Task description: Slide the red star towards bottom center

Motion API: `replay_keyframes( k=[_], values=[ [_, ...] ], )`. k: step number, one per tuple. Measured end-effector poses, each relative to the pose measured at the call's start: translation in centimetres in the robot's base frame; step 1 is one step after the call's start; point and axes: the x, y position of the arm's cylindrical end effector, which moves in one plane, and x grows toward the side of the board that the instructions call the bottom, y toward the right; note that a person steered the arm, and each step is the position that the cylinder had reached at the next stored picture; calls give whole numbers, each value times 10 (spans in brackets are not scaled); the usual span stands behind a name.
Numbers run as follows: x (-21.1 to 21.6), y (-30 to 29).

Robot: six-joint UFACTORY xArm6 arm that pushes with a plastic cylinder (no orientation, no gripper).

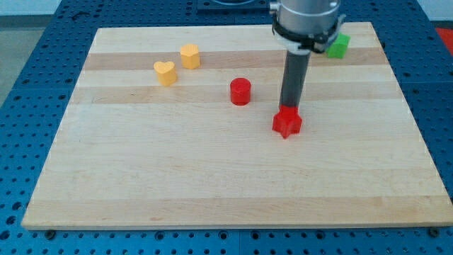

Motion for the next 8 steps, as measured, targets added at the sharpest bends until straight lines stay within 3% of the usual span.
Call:
replay_keyframes(
  k=[1, 3, 4, 6, 8],
  values=[
    [29, 0],
    [24, 64],
    [42, 65],
    [93, -6],
    [85, 9]
  ],
)
